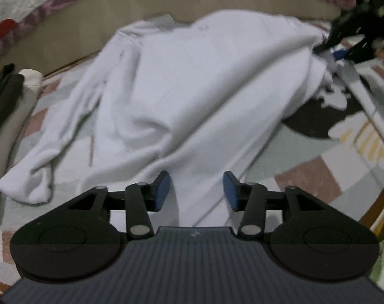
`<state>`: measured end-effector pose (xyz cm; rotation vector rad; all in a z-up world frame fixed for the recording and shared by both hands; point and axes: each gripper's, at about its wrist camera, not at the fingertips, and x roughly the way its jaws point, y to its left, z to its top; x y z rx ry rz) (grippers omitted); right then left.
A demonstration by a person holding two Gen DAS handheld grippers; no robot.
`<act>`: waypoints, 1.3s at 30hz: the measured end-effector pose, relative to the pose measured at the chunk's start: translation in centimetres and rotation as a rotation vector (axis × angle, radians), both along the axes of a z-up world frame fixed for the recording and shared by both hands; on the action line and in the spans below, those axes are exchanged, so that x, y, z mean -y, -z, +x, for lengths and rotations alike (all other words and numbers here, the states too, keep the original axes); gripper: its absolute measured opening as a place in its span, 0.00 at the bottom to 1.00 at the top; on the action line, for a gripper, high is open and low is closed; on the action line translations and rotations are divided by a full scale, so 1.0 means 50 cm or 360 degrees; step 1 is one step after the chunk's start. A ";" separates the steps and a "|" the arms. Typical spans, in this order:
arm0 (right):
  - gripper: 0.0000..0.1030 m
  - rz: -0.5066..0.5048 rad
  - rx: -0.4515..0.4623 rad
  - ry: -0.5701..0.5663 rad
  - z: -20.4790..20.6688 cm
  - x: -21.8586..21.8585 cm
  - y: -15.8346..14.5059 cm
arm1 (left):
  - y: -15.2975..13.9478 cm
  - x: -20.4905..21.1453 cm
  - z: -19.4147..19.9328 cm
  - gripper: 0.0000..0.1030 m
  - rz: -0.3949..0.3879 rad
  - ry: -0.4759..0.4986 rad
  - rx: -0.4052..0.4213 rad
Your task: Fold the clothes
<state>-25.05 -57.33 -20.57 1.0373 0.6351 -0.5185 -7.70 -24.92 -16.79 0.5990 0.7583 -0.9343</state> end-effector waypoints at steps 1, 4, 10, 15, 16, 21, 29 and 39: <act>0.41 0.0042 0.0000 0.0012 -0.018 -0.006 -0.007 | 0.007 0.003 0.000 0.50 0.0021 0.0006 -0.0001; 0.44 0.0071 -0.0003 0.0000 -0.075 -0.036 -0.036 | 0.012 0.009 -0.002 0.51 0.0044 0.0012 0.0034; 0.44 -0.0265 -0.0136 -0.0107 -0.082 -0.097 -0.058 | 0.017 0.019 0.012 0.36 0.0017 -0.0035 0.0071; 0.44 -0.0472 -0.0199 -0.0163 -0.004 -0.088 -0.031 | -0.018 0.000 0.048 0.04 -0.0127 -0.0191 0.0044; 0.43 -0.0467 -0.0194 -0.0133 0.006 -0.081 -0.018 | -0.030 -0.008 0.056 0.04 -0.0182 -0.0226 0.0049; 0.09 -0.0535 -0.0136 -0.0038 0.013 -0.092 -0.032 | -0.044 -0.025 0.072 0.04 -0.0270 -0.0321 0.0059; 0.07 -0.0629 -0.0149 -0.0049 -0.007 -0.125 -0.102 | -0.044 -0.039 0.086 0.04 -0.0305 -0.0424 0.0077; 0.07 -0.0704 -0.0293 -0.0042 0.002 -0.184 -0.082 | -0.053 -0.058 0.090 0.04 -0.0312 -0.0556 0.0139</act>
